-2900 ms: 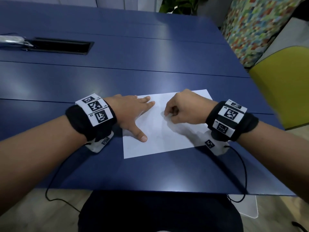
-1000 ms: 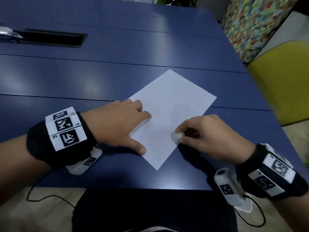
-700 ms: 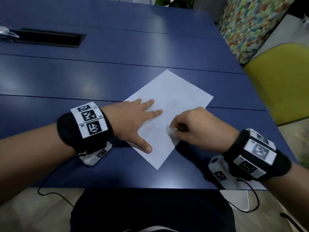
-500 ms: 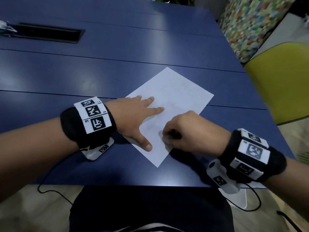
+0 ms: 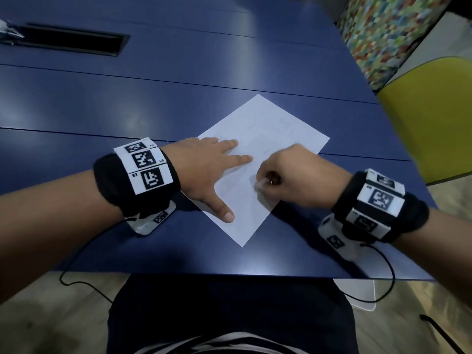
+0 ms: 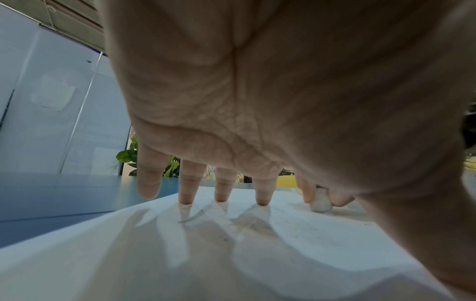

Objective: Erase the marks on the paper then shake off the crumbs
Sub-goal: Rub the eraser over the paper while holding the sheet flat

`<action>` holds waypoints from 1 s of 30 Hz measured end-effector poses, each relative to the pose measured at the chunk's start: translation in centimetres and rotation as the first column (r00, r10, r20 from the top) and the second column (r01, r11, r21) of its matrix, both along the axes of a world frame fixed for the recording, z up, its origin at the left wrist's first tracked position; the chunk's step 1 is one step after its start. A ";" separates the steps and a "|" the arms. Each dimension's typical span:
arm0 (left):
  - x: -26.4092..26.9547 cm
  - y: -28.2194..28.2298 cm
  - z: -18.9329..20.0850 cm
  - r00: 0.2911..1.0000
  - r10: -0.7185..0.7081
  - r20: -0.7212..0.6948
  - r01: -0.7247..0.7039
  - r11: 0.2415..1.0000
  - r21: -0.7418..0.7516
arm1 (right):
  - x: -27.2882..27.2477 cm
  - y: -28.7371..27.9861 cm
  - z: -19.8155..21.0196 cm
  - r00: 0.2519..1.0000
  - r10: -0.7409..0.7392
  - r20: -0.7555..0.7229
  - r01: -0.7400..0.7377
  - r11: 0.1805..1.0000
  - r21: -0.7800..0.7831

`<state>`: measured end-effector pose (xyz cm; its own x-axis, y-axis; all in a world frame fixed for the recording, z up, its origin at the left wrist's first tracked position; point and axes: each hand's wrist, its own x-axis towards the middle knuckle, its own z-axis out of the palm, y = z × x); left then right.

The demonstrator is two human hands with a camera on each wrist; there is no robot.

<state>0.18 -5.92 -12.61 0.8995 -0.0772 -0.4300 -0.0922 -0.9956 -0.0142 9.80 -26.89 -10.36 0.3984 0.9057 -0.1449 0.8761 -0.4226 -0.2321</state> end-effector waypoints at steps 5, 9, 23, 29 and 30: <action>-0.1 -0.1 0.0 1.000 0.001 0.006 -0.001 1.000 0.009 | -1.9 -0.4 -0.3 0.994 0.110 -0.024 -0.111 0.993 -0.051; -0.1 0.0 0.1 1.000 0.000 0.007 0.000 1.000 0.006 | 0.0 -0.4 0.1 1.000 -0.001 0.000 0.001 1.000 -0.019; -0.3 -0.1 0.4 1.000 0.008 -0.008 -0.008 1.000 0.016 | -1.2 -1.0 -0.8 1.000 0.027 -0.005 -0.027 1.000 -0.006; -0.9 -0.4 0.9 0.999 -0.003 -0.031 0.004 0.999 0.033 | 0.2 -2.5 0.3 0.995 -0.094 -0.028 0.094 0.995 0.024; -1.2 -0.5 1.0 0.999 -0.010 -0.037 0.011 0.999 0.037 | 0.6 -3.1 0.4 0.992 -0.125 -0.027 0.126 0.992 0.029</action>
<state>-1.00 -6.47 -11.64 0.8824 -0.0700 -0.4653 -0.1036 -0.9935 -0.0471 10.43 -29.97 -9.93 0.5055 0.8530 -0.1298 0.8104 -0.5211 -0.2679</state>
